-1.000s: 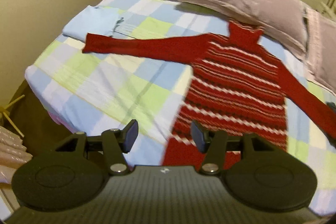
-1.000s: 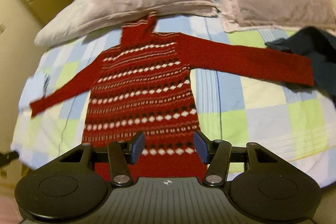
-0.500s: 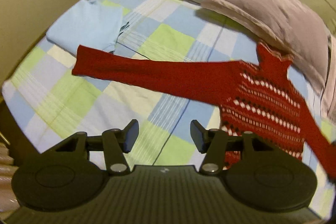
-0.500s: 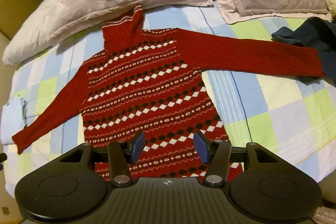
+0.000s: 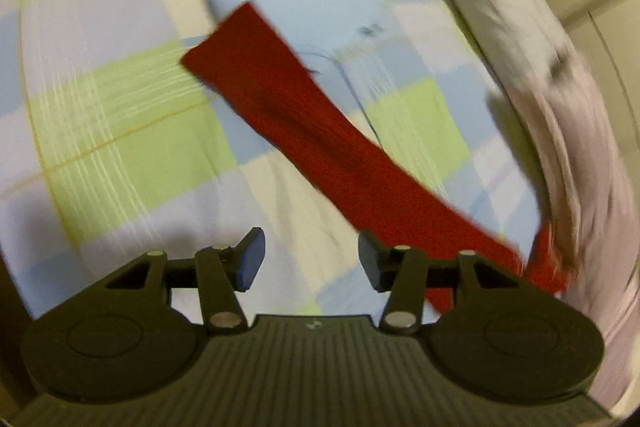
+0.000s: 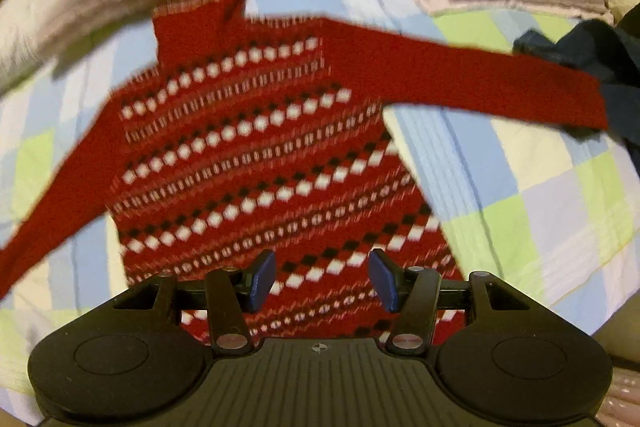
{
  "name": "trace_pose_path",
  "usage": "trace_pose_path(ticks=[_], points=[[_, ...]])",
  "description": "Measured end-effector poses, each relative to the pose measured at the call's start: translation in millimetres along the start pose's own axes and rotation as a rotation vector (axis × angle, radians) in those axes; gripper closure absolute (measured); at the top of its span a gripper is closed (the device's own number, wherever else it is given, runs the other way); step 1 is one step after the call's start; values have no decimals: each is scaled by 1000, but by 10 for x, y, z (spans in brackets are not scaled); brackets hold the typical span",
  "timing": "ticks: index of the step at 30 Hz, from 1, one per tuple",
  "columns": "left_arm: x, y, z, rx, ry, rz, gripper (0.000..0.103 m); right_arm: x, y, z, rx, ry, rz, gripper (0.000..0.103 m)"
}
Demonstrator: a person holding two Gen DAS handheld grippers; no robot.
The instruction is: Fold clothes
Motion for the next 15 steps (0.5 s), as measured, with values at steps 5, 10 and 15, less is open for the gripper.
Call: trace_pose_path(ticks=[5,10,15], points=[[332,299,488,-65,-145,-78,63,-225,465,203,-50,-39,55,48],[586,494,816,-150,-238,-159,63,-354,780,190,-100,-38,80,48],[790,637,916,-206,-216,-232,65,-418,925,199,-121,-51,98,48]])
Point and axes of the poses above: each gripper's, at about its wrist camera, not at the fingertips, and y roughly the way its jaws point, z to its left, x to its top, the point moved 9 cm from there along y, roughly the way its jaws point, and after that the axes turned 12 degrees about -x, right-handed, at the moved point
